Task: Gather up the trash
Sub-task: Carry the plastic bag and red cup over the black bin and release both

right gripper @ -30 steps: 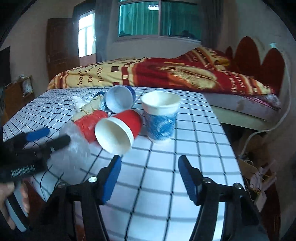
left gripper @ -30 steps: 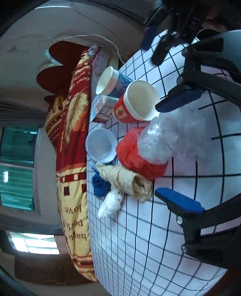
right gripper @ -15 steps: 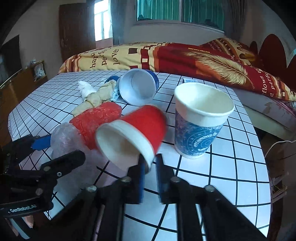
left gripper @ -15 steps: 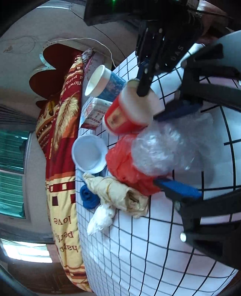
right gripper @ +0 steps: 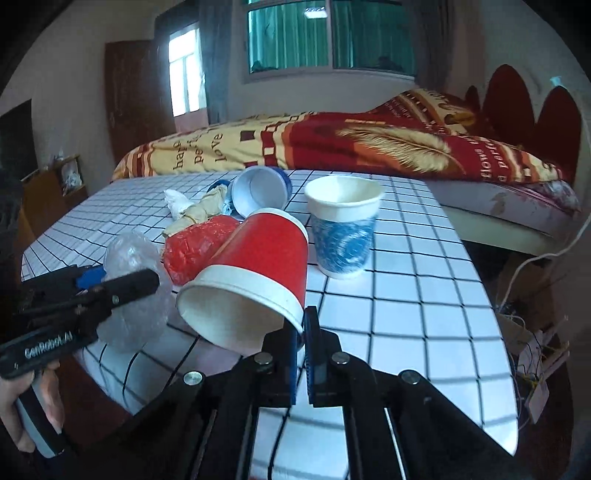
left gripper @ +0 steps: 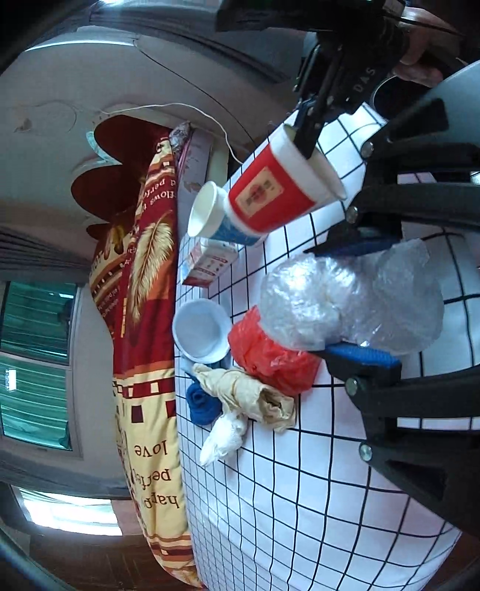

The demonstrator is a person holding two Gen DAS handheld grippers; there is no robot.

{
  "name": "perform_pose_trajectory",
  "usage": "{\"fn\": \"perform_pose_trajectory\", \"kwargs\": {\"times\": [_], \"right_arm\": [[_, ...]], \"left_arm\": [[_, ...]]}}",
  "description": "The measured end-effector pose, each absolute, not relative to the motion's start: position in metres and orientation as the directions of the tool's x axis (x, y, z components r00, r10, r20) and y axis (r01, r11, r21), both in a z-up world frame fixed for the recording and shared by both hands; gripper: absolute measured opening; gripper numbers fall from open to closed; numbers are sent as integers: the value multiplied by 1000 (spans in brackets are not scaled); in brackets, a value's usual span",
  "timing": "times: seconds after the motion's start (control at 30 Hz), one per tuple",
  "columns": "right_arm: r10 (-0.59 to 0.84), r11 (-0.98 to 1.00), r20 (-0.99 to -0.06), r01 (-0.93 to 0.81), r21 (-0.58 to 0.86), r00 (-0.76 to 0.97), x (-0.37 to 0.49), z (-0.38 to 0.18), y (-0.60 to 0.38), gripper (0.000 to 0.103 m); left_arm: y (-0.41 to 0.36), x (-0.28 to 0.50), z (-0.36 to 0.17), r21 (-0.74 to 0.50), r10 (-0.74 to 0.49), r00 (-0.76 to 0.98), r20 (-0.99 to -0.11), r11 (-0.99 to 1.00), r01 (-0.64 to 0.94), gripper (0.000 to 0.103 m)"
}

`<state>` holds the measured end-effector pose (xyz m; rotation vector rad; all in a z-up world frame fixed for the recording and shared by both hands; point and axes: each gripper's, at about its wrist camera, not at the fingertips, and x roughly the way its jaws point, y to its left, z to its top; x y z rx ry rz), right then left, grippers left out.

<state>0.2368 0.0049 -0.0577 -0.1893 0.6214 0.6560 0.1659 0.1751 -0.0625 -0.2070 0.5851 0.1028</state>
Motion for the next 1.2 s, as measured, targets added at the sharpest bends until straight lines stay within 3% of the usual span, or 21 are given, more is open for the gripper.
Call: {"fn": "perform_pose_trajectory", "kwargs": {"times": [1.2], "right_arm": [[358,926,-512,-367,89,781,167,-24,-165,4]], "left_arm": [[58,151,-29,-59,-85,860,-503,996,65,42]]}}
